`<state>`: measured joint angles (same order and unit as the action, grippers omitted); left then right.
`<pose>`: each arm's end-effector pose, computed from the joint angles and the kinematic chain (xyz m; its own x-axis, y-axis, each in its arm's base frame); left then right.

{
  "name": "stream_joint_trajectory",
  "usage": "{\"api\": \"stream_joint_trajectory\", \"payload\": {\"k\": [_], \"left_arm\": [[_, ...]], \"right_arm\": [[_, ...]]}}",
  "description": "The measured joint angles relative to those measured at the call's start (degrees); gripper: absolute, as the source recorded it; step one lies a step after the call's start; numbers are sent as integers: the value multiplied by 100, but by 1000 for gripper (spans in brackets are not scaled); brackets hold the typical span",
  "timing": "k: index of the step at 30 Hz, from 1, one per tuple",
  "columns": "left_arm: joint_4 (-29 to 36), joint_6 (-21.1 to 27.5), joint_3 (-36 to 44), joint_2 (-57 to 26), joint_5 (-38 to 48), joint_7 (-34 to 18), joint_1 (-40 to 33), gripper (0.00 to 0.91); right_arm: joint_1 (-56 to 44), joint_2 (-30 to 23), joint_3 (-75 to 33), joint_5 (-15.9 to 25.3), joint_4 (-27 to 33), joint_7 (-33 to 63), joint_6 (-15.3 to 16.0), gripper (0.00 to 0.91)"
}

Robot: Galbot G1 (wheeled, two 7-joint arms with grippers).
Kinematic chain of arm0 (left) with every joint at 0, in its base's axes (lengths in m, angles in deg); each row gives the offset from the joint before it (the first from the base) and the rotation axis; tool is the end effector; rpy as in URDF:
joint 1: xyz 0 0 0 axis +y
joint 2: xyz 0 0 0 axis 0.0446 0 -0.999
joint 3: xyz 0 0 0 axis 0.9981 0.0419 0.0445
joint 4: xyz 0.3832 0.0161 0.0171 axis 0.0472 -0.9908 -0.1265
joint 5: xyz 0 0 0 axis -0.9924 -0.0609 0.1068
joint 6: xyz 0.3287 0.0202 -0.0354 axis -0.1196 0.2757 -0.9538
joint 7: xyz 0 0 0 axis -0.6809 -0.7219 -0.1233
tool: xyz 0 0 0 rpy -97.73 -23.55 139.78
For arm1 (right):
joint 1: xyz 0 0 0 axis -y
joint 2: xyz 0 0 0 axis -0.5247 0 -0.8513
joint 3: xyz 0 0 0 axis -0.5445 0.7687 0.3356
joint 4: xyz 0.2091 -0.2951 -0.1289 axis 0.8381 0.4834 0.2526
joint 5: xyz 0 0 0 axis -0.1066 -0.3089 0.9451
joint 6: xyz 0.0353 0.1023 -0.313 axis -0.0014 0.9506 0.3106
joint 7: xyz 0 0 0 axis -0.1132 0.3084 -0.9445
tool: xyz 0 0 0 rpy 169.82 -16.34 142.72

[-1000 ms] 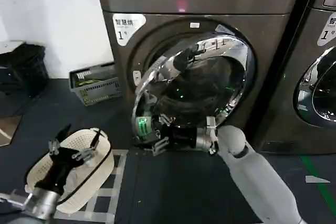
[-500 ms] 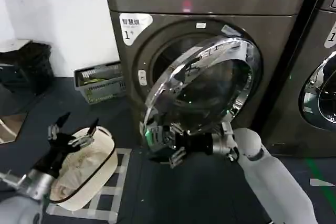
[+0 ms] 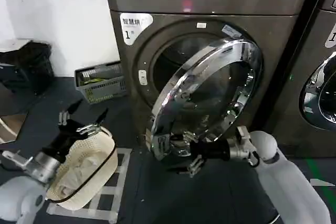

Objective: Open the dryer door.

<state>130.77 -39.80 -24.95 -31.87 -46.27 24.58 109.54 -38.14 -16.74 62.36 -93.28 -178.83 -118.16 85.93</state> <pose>0.2197 0.1874 -0.1972 -0.9081 0.3669 -0.2015 0.3431 0.9282 0.1439 0.4095 -0.0901 -0.2266 0.1710 -0.9847 0.0325 -0.9813 -0.1731 -0.0844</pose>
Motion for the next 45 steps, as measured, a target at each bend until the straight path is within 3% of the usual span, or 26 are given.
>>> {"api": "stream_joint_trajectory", "payload": {"k": [13, 24, 45], "left_arm": [[-387, -85, 524, -714, 269, 357, -574, 907], [-547, -411, 1488, -1309, 681, 739, -953, 907], [-557, -277, 2763, -1455, 757, 947, -1435, 907]], "right_arm": [[-217, 249, -231, 0, -19, -552, -166, 907], [-442, 533, -574, -68, 96, -540, -256, 907], [-921, 893, -2087, -48, 706, -514, -453, 907]]}}
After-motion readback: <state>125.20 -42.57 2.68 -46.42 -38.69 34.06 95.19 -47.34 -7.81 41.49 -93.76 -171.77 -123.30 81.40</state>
